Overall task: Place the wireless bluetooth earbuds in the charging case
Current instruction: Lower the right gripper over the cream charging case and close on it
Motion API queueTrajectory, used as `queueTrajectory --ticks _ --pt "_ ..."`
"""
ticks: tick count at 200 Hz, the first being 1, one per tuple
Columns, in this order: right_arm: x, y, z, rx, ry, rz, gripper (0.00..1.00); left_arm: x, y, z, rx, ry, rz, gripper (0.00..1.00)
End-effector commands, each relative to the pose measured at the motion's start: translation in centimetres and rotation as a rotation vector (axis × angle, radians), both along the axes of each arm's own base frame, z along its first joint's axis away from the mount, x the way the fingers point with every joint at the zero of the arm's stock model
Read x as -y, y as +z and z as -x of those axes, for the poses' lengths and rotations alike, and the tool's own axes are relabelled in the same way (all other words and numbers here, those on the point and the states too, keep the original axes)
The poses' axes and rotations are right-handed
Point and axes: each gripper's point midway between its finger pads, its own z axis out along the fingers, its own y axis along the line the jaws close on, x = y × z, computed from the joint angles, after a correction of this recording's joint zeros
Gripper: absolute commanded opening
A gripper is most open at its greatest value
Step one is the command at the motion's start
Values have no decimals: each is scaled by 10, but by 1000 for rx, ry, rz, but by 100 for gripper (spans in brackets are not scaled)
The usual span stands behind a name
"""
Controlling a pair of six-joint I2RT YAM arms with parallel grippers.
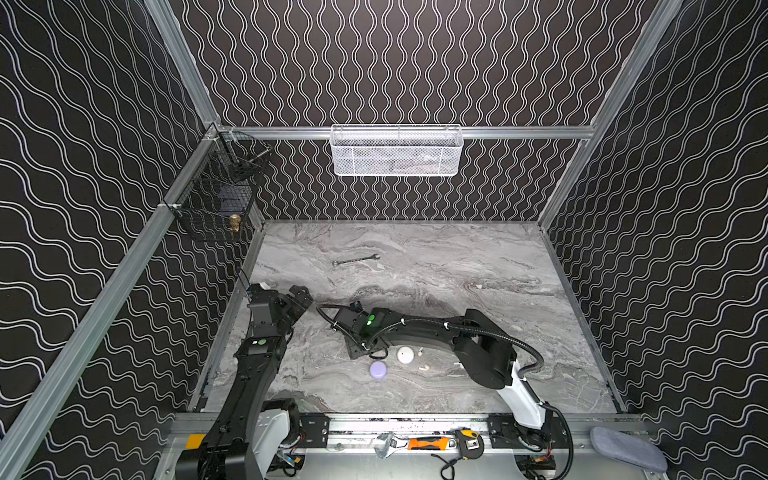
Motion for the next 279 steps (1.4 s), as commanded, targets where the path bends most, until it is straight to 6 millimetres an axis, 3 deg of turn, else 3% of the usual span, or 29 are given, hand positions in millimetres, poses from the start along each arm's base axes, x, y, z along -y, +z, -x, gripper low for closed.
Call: queueTrajectory --ticks 1,35,102,279 --pt "0 -4 5 -27 13 18 66 -2 1 0 -1 6 -8 99" --pt "4 -5 3 -17 12 37 62 -2 1 -1 0 8 -6 99" --pt "23 -10 -5 -13 16 66 65 1 0 -3 3 -7 5 99" --pt "19 -24 -4 -33 62 88 59 3 2 -6 16 -25 3 99"
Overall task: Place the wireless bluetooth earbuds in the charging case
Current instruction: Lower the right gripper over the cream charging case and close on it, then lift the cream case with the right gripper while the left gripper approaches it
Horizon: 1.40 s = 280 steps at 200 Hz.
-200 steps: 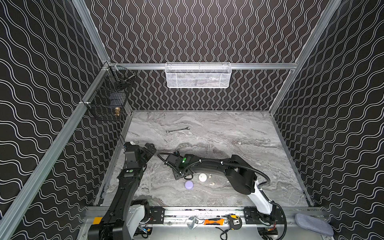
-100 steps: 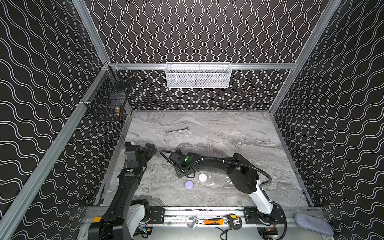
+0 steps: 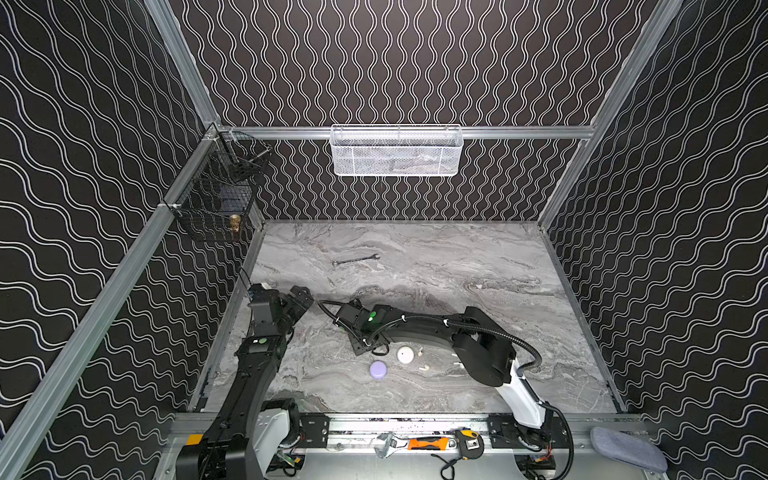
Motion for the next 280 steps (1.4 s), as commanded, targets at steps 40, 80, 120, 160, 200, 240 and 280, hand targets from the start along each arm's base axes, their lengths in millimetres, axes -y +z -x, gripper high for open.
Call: queueTrajectory --ticks 40,80,120,160,200,240,280 --pt "13 -22 9 -54 17 72 52 0 5 -5 20 -11 -9 99" --pt "19 -15 7 -28 26 77 35 2 7 -5 18 -24 -4 99" --pt "18 74 0 116 120 -43 33 44 57 -2 2 -287 52 96" --pt "39 200 -16 466 213 -219 27 80 155 19 93 -587 -16 94" --pt "74 277 10 843 363 -519 21 107 192 48 170 -783 4 85" --pt "110 313 43 1173 520 -635 27 120 223 84 292 -852 -30 86" --pt "96 316 48 1260 647 -598 25 128 229 111 333 -894 -31 81"
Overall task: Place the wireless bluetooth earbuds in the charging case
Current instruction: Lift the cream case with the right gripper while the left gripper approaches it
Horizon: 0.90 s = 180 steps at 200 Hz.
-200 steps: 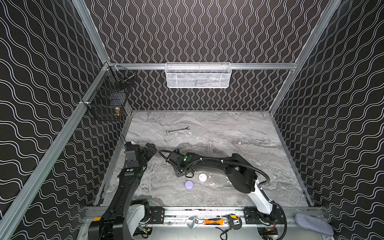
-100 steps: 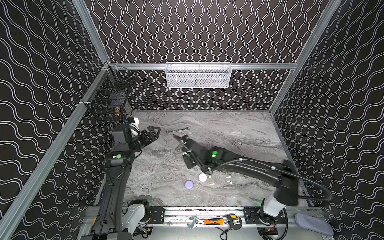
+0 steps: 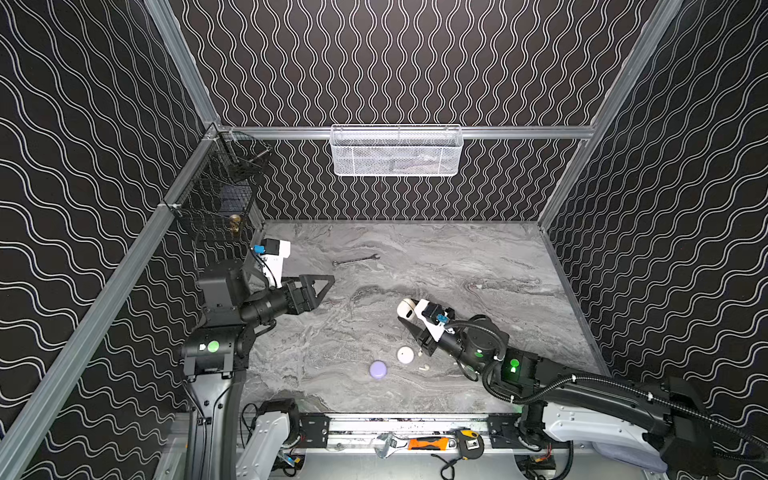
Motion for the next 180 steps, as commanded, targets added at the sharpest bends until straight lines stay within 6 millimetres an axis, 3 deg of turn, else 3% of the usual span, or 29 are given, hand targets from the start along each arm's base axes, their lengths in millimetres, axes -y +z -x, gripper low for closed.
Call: queueTrajectory --ticks 1,17,38,86,117,128,137,162,180 --pt "-14 41 5 194 57 -23 24 8 -2 18 9 -58 0 81" --pt "-25 36 0 182 65 63 20 9 0 27 25 -61 6 80" --pt "-28 29 0 177 74 109 22 11 7 30 67 -64 35 79" --pt "-27 15 -5 204 44 150 23 5 -22 -7 -15 5 -11 73" --pt "-27 2 -8 215 31 156 22 62 -65 -28 -52 -38 -207 63" --pt "-27 -2 -10 219 21 165 21 98 -65 -17 16 -114 -240 63" --pt "-27 -6 -12 214 10 184 20 113 -60 -8 55 -133 -254 62" --pt "-25 -13 -7 200 35 195 18 122 -43 8 130 -173 -243 60" --pt "-23 -5 1 208 71 162 18 127 -45 17 121 -222 -249 55"
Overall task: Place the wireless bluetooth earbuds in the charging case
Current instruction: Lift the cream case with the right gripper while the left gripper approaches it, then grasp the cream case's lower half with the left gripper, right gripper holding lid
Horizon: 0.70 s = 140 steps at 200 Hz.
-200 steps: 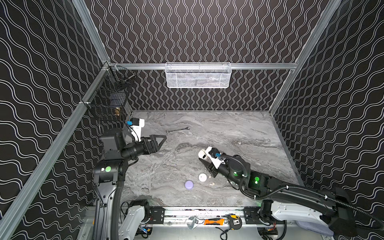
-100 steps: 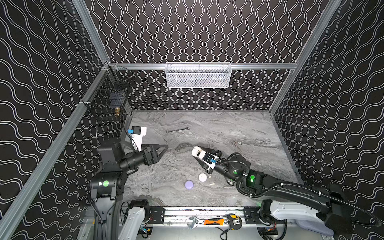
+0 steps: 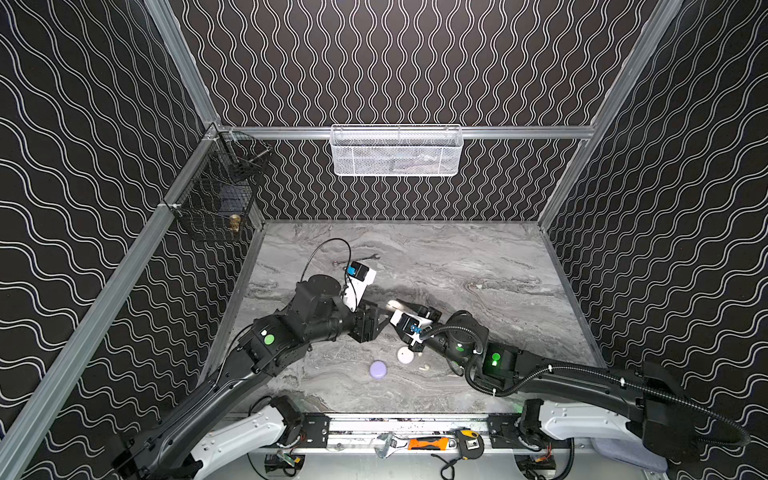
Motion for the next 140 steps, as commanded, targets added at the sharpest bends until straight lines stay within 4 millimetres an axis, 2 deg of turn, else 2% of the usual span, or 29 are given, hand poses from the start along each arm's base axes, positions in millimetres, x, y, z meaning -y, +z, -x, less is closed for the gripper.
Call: queueTrajectory --ticks 1,19,41,74,110,140 --pt "0 19 10 37 50 -58 18 -1 14 -8 69 40 9 55" --pt "2 26 16 27 75 -77 19 1 8 -5 66 21 -8 51" --pt "3 32 20 25 90 -94 20 7 10 0 74 -27 7 46" --pt "-4 32 22 16 106 -89 21 12 17 10 88 -84 36 48" --pt "-10 37 24 -11 119 -103 22 14 11 11 70 -94 31 47" --pt "-6 43 22 -4 99 -130 22 15 10 11 69 -97 37 46"
